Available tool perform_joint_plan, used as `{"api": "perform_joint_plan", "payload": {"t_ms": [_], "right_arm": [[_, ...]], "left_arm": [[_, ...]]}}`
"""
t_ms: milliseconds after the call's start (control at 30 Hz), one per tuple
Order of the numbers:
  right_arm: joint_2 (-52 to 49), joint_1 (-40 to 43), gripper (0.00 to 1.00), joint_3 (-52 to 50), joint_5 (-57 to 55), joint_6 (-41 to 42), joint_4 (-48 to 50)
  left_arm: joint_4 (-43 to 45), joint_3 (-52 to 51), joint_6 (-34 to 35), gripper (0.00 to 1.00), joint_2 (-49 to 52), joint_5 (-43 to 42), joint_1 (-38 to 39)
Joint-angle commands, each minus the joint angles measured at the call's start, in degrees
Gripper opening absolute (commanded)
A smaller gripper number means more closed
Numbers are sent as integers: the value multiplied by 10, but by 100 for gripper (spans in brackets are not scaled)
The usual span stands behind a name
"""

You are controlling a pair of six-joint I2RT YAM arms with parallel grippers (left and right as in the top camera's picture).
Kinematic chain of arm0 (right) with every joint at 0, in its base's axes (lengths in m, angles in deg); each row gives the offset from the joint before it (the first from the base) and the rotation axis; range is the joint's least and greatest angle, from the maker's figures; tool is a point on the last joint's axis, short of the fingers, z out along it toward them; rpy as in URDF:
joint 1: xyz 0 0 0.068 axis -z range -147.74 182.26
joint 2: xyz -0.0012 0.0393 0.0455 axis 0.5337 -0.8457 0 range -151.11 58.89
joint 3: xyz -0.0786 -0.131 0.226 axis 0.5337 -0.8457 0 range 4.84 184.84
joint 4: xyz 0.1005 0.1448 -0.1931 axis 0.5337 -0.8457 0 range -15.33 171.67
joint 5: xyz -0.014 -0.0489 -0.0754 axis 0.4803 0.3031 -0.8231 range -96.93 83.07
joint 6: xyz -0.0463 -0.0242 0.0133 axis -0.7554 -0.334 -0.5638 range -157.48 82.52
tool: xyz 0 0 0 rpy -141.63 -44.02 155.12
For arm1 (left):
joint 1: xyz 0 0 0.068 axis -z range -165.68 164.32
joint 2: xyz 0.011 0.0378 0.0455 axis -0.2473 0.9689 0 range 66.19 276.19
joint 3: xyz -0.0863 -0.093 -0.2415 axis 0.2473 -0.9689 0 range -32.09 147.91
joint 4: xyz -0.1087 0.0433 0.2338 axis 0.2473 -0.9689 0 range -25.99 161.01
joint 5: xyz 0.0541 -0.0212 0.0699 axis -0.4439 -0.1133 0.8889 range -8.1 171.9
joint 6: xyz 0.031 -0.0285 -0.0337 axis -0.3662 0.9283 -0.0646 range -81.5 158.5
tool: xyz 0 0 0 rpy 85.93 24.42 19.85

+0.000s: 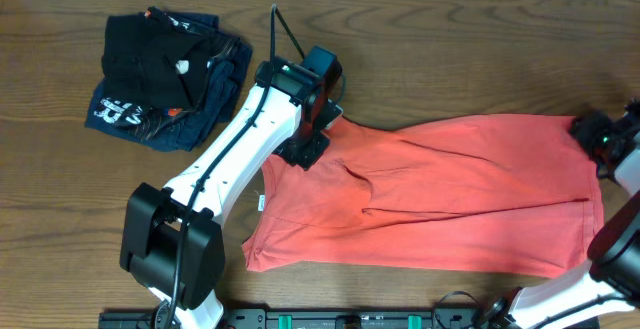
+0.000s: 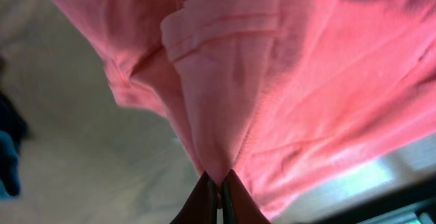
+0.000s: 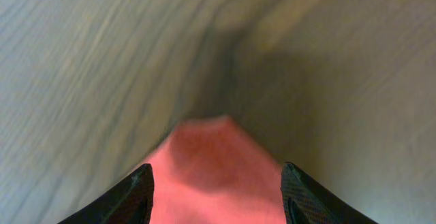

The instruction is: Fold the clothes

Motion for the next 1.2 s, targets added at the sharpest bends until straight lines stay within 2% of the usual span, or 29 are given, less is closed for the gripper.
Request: {"api": "perform_joint_plan", "payload": {"t_ms": [0, 300, 333, 367, 400, 467, 500, 700, 1000, 1167], "right_arm": [[-40, -8, 60, 46, -4, 1, 3], [-84, -33, 56, 64, 23, -9, -31], [-84, -35, 52, 64, 21, -17, -34], [-84, -35, 43, 64, 21, -21, -36], [-84, -35, 27, 64, 21, -21, -39], [-83, -33, 4, 65, 21, -21, -52], [-81, -31, 1, 66, 21, -20, -61], [-20, -17, 1, 80, 21, -16, -121], [167, 7, 1, 80, 19, -54, -209], [217, 17, 1, 80, -61, -54, -296]], "left_arm": [[-14, 6, 23, 6, -3, -6, -2], [34, 6, 23, 6, -3, -5, -2], [38, 6, 23, 6, -3, -5, -3], [40, 6, 23, 6, -3, -5, -3], [43, 6, 23, 6, -3, -5, -3], [44, 6, 23, 6, -3, -3, -3], [44, 6, 23, 6, -3, 2, -3], [44, 6, 23, 6, -3, 53, -3], [3, 40, 23, 6, -3, 94, -3], [-25, 44, 44, 6, -14, 94, -3]]}}
